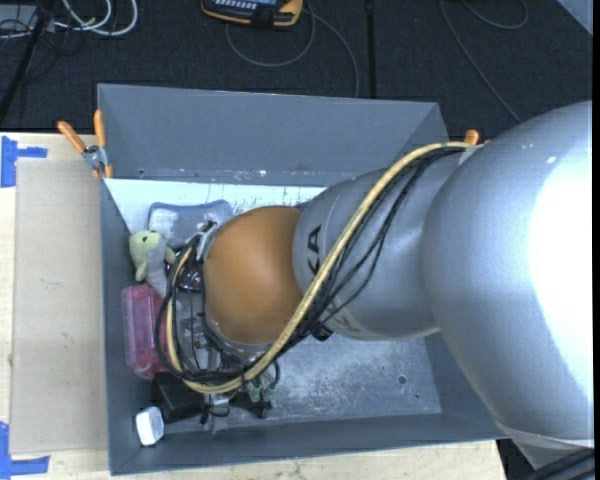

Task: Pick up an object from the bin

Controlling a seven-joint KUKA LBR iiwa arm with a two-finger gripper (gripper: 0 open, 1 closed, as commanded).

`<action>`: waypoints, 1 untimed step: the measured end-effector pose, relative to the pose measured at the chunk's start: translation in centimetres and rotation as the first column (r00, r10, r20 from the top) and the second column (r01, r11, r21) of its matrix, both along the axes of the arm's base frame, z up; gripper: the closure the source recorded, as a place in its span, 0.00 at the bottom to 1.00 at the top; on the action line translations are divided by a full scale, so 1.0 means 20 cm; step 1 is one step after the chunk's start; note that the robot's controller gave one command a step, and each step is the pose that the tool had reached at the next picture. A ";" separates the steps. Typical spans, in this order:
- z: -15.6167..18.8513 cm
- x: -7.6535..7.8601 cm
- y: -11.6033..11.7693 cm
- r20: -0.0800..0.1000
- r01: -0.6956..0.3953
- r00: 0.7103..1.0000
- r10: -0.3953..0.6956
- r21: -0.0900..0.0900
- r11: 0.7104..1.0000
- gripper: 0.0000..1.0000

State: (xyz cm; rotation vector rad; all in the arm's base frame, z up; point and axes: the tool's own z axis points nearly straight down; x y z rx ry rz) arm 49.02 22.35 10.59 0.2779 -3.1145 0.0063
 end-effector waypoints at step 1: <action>0.22 0.01 0.00 0.011 0.008 1.000 -0.008 0.005 1.000 0.00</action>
Offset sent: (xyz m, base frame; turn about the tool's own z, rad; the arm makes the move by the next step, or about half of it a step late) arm -0.0028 -0.0108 -0.0359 -0.0092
